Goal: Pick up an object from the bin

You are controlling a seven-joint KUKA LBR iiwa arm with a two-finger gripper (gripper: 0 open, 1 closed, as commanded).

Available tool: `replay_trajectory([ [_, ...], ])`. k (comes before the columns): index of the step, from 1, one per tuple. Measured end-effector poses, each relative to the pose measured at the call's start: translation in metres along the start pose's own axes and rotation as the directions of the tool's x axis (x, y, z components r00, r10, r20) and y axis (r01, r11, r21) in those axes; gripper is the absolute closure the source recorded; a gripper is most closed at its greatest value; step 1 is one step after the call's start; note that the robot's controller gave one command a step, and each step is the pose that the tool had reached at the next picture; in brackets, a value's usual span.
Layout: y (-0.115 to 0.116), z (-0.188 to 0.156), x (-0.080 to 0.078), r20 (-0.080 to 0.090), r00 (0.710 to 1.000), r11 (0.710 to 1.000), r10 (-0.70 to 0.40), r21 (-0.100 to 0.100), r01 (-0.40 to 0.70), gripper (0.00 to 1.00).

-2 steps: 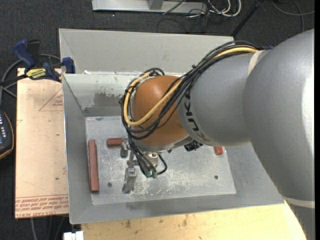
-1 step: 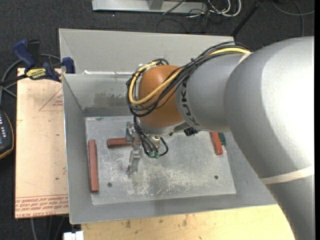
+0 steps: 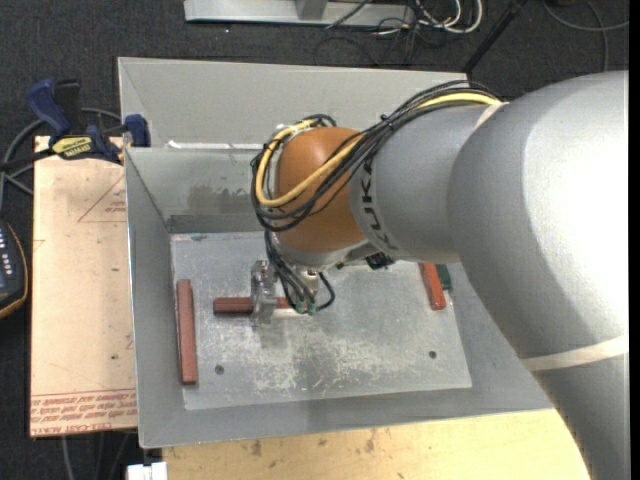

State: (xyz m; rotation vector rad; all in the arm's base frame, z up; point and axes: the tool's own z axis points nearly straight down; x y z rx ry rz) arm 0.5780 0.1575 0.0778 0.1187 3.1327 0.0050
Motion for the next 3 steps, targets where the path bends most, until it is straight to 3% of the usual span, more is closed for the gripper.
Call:
replay_trajectory([
  [1, 0.002, 0.003, 0.001, 0.007, 0.962, 0.962, -0.273, -0.001, 0.273, 1.0],
  [2, 0.037, -0.091, -0.024, 0.002, 0.841, 0.841, -0.541, 0.0, 0.541, 1.0],
  [3, 0.036, -0.089, -0.023, -0.003, 0.842, 0.842, -0.539, -0.002, 0.539, 0.0],
])
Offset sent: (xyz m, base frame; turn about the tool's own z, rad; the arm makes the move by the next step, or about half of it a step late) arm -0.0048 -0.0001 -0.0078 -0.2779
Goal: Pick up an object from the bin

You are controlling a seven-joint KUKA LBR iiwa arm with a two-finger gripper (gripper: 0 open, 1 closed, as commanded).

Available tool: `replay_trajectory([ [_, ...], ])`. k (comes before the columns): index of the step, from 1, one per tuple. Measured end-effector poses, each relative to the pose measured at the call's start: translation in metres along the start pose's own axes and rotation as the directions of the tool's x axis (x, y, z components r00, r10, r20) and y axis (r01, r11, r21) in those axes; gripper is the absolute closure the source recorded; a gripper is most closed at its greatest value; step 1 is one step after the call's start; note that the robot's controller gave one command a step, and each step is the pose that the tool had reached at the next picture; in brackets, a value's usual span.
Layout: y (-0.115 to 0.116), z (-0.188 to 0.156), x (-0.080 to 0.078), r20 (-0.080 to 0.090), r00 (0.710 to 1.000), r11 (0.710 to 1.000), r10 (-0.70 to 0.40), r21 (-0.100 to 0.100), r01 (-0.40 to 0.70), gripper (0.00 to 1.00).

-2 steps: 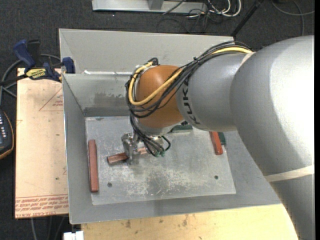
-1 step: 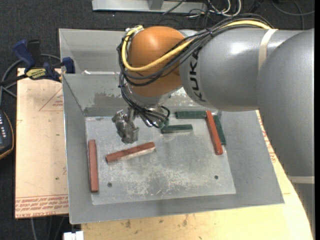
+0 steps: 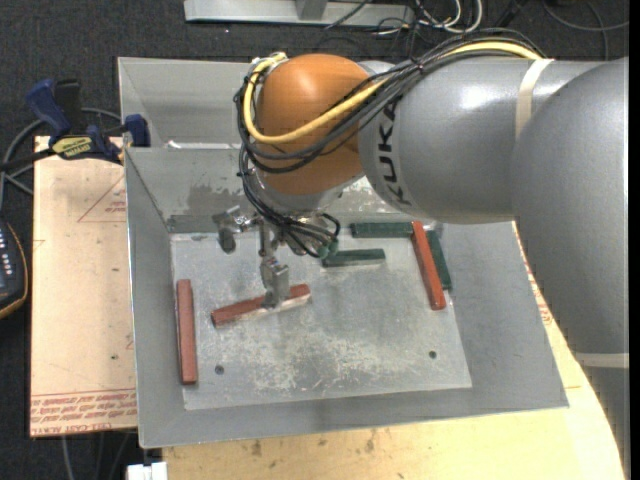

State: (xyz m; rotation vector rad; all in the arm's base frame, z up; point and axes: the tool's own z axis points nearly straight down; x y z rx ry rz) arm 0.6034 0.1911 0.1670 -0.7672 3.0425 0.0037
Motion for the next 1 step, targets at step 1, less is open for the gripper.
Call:
replay_trajectory([
  [1, -0.0156, 0.097, 0.0682, -0.004, 0.991, 0.991, -0.132, -0.002, 0.132, 0.0],
])
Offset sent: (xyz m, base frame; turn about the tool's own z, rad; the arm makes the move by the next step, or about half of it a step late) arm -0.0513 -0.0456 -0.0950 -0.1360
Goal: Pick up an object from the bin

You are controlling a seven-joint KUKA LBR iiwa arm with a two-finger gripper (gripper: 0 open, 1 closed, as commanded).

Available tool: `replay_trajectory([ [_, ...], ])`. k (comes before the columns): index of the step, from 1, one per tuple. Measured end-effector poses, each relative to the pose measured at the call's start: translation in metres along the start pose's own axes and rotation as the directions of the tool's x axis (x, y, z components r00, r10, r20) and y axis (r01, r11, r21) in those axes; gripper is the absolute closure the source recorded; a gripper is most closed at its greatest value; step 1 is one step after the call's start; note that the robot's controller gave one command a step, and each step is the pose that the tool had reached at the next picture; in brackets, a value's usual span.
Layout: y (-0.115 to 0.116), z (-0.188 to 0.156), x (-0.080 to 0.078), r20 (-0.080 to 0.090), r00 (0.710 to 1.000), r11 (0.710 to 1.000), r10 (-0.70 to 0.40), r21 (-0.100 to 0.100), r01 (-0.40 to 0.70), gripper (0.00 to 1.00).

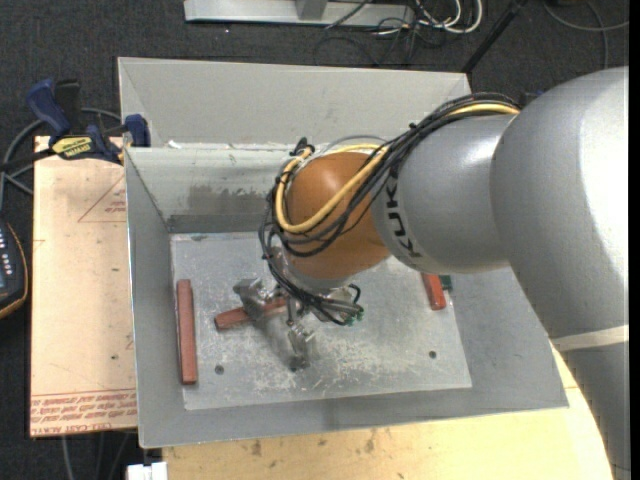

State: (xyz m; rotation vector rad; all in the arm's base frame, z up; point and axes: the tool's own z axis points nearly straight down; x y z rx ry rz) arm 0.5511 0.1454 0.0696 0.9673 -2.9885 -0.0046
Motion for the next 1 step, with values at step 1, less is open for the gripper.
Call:
replay_trajectory([
  [1, 0.0234, -0.0077, -0.0692, 0.011, 0.999, 0.999, -0.038, 0.003, 0.038, 0.0],
])
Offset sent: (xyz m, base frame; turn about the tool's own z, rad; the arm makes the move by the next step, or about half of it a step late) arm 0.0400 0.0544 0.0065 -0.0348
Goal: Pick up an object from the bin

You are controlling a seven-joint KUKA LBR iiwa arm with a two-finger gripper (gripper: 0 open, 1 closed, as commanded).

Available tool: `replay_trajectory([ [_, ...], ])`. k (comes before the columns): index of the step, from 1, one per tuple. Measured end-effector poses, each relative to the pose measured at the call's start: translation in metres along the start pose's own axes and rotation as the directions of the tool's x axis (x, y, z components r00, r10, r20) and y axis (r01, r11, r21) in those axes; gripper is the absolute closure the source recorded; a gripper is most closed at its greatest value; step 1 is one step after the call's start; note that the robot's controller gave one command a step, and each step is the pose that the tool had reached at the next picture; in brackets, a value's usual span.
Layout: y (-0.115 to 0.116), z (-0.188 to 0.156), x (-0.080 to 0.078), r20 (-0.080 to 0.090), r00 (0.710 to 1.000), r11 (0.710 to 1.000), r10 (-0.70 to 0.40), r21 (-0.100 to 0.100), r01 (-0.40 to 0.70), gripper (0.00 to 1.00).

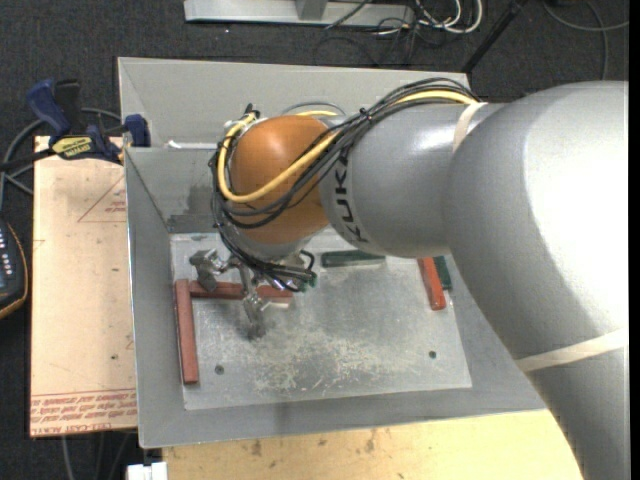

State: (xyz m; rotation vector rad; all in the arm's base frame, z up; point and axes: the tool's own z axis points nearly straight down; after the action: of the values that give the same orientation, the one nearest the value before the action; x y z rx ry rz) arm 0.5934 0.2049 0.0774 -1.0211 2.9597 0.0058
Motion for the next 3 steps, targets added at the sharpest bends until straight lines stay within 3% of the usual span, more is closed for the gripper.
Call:
replay_trajectory([
  [1, -0.0705, 0.0049, 0.0244, -0.006, 0.991, 0.991, 0.133, 0.003, -0.133, 0.0],
  [2, -0.0669, 0.0045, 0.0227, -0.006, 0.992, 0.992, 0.127, 0.001, -0.127, 1.0],
  [3, -0.0669, 0.0048, 0.0229, -0.007, 0.992, 0.992, 0.128, 0.0, -0.128, 0.0],
])
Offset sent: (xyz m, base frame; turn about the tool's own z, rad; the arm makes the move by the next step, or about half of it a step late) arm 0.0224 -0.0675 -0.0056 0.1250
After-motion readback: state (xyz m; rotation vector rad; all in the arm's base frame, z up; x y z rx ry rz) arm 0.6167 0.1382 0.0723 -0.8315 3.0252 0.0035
